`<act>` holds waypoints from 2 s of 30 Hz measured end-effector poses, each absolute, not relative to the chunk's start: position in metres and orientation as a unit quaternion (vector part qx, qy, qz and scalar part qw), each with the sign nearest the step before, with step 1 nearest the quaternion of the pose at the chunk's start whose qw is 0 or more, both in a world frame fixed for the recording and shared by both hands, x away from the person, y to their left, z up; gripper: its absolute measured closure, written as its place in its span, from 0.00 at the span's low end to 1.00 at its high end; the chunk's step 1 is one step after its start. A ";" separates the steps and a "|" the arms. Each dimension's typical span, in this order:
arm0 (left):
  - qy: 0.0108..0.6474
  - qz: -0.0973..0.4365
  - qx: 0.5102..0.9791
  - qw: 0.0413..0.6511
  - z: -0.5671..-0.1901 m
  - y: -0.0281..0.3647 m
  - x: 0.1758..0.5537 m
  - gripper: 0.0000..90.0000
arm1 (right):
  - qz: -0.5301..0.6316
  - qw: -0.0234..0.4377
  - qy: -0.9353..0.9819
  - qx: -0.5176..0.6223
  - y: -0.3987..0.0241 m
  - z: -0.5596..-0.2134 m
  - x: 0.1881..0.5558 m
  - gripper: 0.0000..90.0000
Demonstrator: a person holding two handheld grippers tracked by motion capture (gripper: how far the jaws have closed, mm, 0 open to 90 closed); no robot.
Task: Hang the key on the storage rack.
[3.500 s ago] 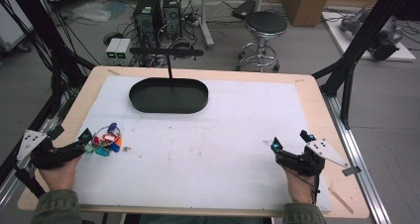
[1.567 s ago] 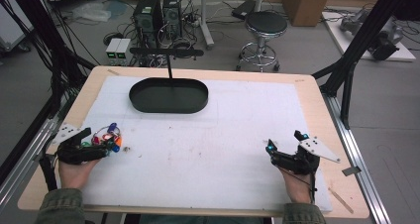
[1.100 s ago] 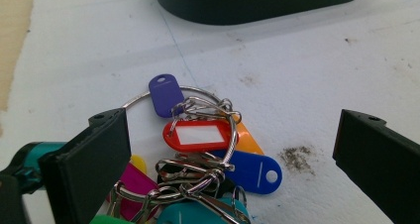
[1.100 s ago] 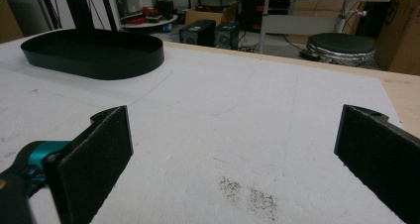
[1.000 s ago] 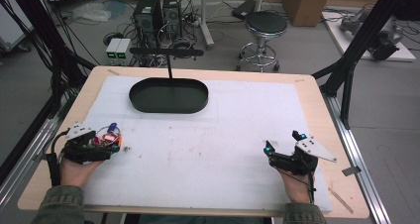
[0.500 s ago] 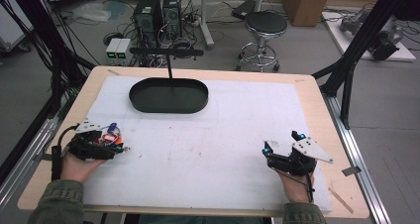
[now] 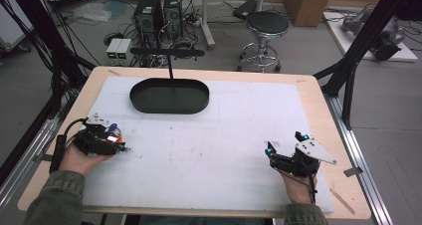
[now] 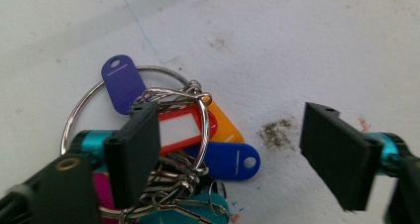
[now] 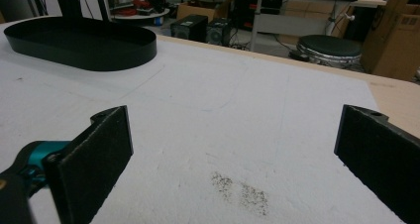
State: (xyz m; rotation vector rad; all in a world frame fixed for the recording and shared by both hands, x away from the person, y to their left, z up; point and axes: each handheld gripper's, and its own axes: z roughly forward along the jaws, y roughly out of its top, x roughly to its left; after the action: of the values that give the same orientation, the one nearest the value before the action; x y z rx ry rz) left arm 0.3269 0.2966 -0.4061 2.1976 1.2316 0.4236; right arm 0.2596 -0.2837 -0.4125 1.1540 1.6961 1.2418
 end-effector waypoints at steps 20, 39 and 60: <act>0.452 0.076 0.861 0.221 -0.404 0.298 0.348 0.69 | 0.486 0.369 0.653 0.450 -0.285 -0.411 0.257 0.00; 0.482 0.085 0.842 0.227 -0.407 0.303 0.356 0.95 | 0.487 0.369 0.653 0.448 -0.285 -0.411 0.258 0.01; 0.459 0.130 0.846 0.238 -0.375 0.309 0.349 0.96 | 0.487 0.369 0.652 0.449 -0.285 -0.411 0.257 0.00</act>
State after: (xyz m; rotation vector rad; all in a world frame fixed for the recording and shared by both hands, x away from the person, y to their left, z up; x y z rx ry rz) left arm 0.3486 0.3093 -0.3751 2.3181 1.2589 0.3553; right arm 0.2572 -0.2847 -0.4112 1.1524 1.6742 1.2494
